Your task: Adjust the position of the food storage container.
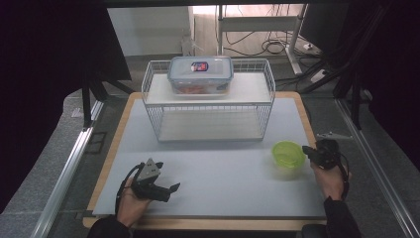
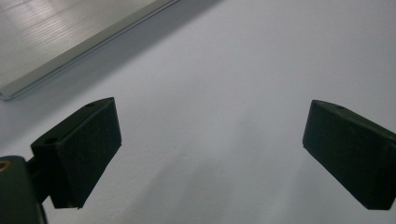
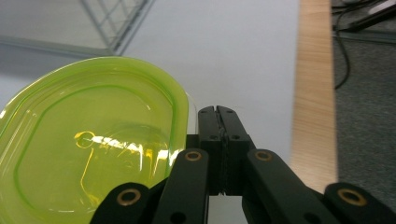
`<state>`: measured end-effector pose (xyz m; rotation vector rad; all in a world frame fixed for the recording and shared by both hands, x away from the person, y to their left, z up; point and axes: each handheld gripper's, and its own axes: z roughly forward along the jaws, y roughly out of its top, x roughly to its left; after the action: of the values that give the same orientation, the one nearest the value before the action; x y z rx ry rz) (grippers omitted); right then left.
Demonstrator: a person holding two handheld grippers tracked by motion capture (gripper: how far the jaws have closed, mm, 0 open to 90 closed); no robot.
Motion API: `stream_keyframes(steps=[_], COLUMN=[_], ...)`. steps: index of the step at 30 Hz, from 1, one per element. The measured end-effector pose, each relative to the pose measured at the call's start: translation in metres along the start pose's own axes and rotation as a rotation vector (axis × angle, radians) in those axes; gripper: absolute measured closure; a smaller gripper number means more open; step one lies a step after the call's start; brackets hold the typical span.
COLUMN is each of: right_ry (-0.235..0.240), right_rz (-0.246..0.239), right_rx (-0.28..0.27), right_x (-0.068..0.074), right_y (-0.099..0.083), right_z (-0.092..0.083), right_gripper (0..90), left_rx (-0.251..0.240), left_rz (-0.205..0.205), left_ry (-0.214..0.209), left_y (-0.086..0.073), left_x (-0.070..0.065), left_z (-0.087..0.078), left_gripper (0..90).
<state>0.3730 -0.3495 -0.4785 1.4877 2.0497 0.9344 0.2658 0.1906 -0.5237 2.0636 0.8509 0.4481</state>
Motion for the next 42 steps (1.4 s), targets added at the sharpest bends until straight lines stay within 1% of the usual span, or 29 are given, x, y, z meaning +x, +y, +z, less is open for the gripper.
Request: stream_keyframes(steps=[6,10,13,15,16,17,18,21,25,29,31,33,35,38,42], right_ry=[0.040,0.061,0.061,0.050,0.053,0.060,0.080,0.130,0.154,0.181,0.190,0.208,0.218,0.246,0.260], right_rz=[-0.023,-0.037,-0.042,-0.041,-0.041,-0.037,-0.038,-0.054,-0.060,-0.056,-0.054,-0.054,-0.061,-0.068,-0.083], right_rx=[0.016,0.027,0.038,0.058,0.075,0.087,0.108,0.127,0.141,0.148,0.158,0.167,0.168,0.163,0.163], right_x=[0.016,0.022,0.019,0.015,0.012,0.012,0.012,0.016,0.023,0.030,0.033,0.036,0.041,0.047,0.055], right_y=[-0.001,-0.001,-0.002,-0.004,-0.006,-0.008,-0.010,-0.012,-0.013,-0.014,-0.015,-0.016,-0.017,-0.016,-0.015], right_z=[0.000,0.000,-0.002,-0.003,-0.002,-0.001,0.001,0.003,0.005,0.007,0.008,0.010,0.010,0.012,0.016], right_gripper=[90.0,89.9,88.6,88.9,89.4,89.6,89.6,89.7,89.8,90.0,89.9,89.9,90.0,89.9,89.9], left_rx=[0.002,0.004,0.004,0.003,0.003,0.003,0.004,0.004,0.005,0.005,0.007,0.008,0.008,0.013,0.014], left_rz=[0.005,0.007,0.009,0.008,0.008,0.008,0.008,0.013,0.012,0.015,0.015,0.016,0.017,0.020,0.020], left_ry=[-0.001,-0.001,-0.001,0.000,-0.001,-0.001,-0.002,0.003,0.002,0.001,0.001,0.001,0.001,0.003,0.001], left_y=[0.000,0.000,0.000,0.000,0.000,0.000,0.000,0.000,0.000,0.000,0.000,0.000,0.000,0.000,0.000], left_x=[-0.001,-0.001,-0.001,-0.001,-0.001,-0.001,-0.001,-0.002,-0.001,-0.002,-0.002,-0.002,-0.002,-0.002,-0.003], left_z=[0.000,0.000,0.000,0.000,0.000,0.000,0.000,0.000,0.000,0.000,0.000,0.000,0.000,0.001,0.002], left_gripper=[4.5,4.5,4.5,4.6,4.6,4.6,4.7,4.6,4.6,4.7,4.7,4.7,4.7,4.7,4.8])
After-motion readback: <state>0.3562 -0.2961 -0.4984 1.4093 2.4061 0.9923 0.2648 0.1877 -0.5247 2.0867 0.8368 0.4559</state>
